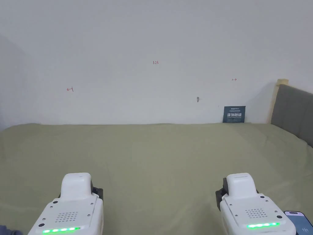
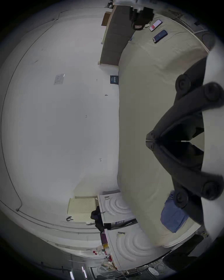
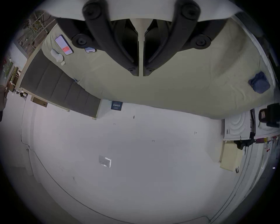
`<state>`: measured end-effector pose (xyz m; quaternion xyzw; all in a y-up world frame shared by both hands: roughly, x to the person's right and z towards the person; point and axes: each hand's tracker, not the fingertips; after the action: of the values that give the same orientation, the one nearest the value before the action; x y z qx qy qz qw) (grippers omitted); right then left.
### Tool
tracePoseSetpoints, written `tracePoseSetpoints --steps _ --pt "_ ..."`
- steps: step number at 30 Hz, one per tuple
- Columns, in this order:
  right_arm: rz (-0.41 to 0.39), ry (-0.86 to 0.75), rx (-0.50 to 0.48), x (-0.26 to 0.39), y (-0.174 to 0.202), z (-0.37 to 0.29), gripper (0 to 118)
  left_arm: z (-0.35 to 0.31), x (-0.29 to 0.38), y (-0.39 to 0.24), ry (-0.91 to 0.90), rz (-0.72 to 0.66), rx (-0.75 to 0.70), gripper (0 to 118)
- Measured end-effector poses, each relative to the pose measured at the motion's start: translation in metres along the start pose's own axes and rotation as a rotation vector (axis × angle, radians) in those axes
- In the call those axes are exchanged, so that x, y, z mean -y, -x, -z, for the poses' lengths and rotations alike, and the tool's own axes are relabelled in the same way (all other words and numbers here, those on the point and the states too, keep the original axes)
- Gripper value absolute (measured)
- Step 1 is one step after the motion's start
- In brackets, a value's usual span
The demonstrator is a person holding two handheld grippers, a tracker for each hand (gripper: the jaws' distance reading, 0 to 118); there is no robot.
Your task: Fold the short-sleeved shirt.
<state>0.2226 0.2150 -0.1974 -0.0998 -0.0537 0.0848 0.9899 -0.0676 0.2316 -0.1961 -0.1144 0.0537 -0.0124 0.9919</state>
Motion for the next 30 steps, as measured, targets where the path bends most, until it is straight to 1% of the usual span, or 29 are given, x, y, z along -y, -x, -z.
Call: tracePoseSetpoints --steps 2,4,5,6,7,8,9,10,11,16,20,23,30 --pt "0.004 -0.01 0.001 -0.005 0.0 0.0 7 -0.003 -0.005 -0.002 -0.002 0.007 0.001 0" --pt "0.016 -0.014 -0.004 -0.005 -0.002 0.002 15 -0.004 -0.009 0.0 -0.02 -0.004 0.011 1" --pt "0.024 -0.011 -0.011 -0.005 -0.002 0.002 15 -0.005 -0.012 0.001 -0.027 -0.012 0.016 1" --pt "0.03 -0.011 -0.016 -0.005 -0.003 0.002 44 -0.005 -0.014 0.002 -0.029 -0.017 0.015 16" --pt "0.039 -0.005 -0.019 -0.005 -0.003 0.003 79 -0.005 -0.014 0.003 -0.038 -0.019 0.018 48" --pt "0.049 0.013 -0.024 0.001 -0.005 0.009 109 -0.004 -0.014 0.003 -0.045 -0.02 0.012 89" --pt "0.058 0.023 -0.02 0.003 -0.005 0.011 117 0.001 -0.015 0.005 -0.033 -0.021 0.001 118" --pt "0.078 -0.043 0.015 0.002 -0.006 0.006 117 0.001 -0.013 0.006 -0.03 -0.027 0.0 118" --pt "0.083 -0.005 -0.011 0.004 -0.006 0.007 117 -0.005 -0.012 0.01 -0.069 -0.044 0.006 118" --pt "0.101 -0.014 -0.008 0.0 -0.005 0.0 117 -0.01 -0.013 0.012 -0.047 -0.036 0.002 118" --pt "0.089 -0.043 -0.022 -0.003 -0.002 -0.004 117 -0.006 -0.013 0.015 -0.05 -0.031 0.003 118" --pt "0.058 -0.057 -0.004 -0.008 0.003 -0.005 118 -0.006 -0.016 0.018 -0.057 -0.051 0.011 118" --pt "0.066 -0.046 -0.033 -0.013 0.002 -0.008 117 0.001 -0.022 0.023 -0.055 -0.067 0.018 118"
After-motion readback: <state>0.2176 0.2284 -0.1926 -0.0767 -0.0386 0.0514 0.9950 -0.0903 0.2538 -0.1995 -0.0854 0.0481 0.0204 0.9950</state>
